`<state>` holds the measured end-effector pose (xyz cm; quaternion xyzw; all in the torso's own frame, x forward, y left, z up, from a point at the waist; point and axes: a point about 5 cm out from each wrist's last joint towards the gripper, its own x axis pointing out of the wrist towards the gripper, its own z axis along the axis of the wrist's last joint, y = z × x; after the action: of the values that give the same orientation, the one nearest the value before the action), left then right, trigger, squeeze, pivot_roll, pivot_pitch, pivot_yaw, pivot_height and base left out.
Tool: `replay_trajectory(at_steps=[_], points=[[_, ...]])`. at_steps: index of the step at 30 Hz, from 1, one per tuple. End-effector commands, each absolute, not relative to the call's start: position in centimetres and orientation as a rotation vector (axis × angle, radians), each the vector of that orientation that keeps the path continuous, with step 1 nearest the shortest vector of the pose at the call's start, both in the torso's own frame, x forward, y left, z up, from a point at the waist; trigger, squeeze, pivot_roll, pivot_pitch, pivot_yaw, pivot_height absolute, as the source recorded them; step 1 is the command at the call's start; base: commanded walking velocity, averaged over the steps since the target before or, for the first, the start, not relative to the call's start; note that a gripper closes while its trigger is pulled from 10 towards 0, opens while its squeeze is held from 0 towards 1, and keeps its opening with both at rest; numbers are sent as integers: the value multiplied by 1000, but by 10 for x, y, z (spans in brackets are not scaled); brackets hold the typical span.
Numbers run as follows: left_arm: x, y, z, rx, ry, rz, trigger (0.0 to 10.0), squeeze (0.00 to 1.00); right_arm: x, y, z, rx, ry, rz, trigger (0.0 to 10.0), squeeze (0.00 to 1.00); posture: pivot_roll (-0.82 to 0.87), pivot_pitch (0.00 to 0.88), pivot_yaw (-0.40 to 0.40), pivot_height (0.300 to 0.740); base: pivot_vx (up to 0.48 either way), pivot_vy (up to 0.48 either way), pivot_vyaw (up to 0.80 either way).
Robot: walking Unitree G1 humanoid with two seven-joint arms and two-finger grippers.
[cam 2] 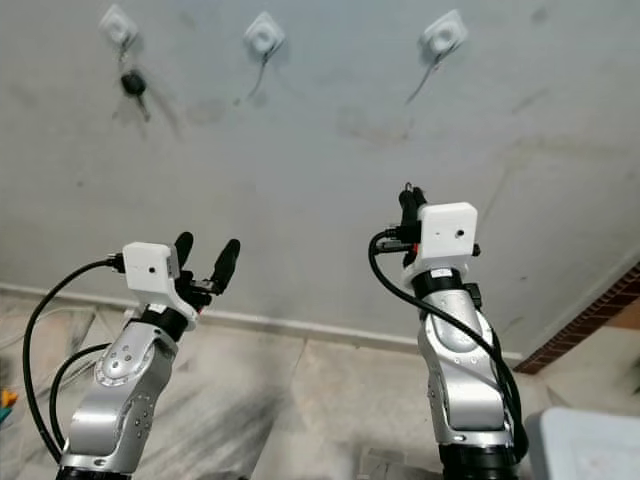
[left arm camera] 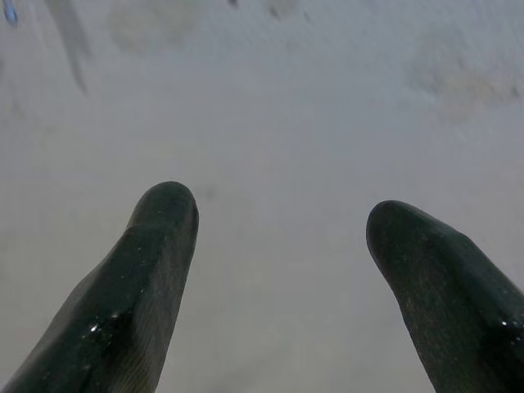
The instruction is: Hang keys on a hook
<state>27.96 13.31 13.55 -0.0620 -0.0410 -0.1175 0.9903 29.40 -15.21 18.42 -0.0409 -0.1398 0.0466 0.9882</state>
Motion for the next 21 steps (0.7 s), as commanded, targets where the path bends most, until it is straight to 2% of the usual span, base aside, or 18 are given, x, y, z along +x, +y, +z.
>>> replay_trajectory(at_steps=[1,5,11,17,21], points=[[278,145,132,-105,-68,-195,10000,0,293,-142,187,-70,-294,128,10000,0,-37,148,40,740,390,0,0],[278,145,131,-121,-60,-187,10000,0,293,-142,186,-70,-291,130,10000,0,-35,150,39,740,298,0,0],[277,147,129,-102,-47,-155,10000,0,292,-137,186,-67,-293,178,10000,0,-34,153,37,740,0,0,0],[275,150,122,-60,-22,-99,10000,0,288,-111,192,-41,-312,378,10000,0,-33,163,37,740,0,0,0],[274,153,119,-55,-7,-74,10000,0,289,-105,189,-48,-285,423,10000,0,-27,173,37,740,0,0,0]])
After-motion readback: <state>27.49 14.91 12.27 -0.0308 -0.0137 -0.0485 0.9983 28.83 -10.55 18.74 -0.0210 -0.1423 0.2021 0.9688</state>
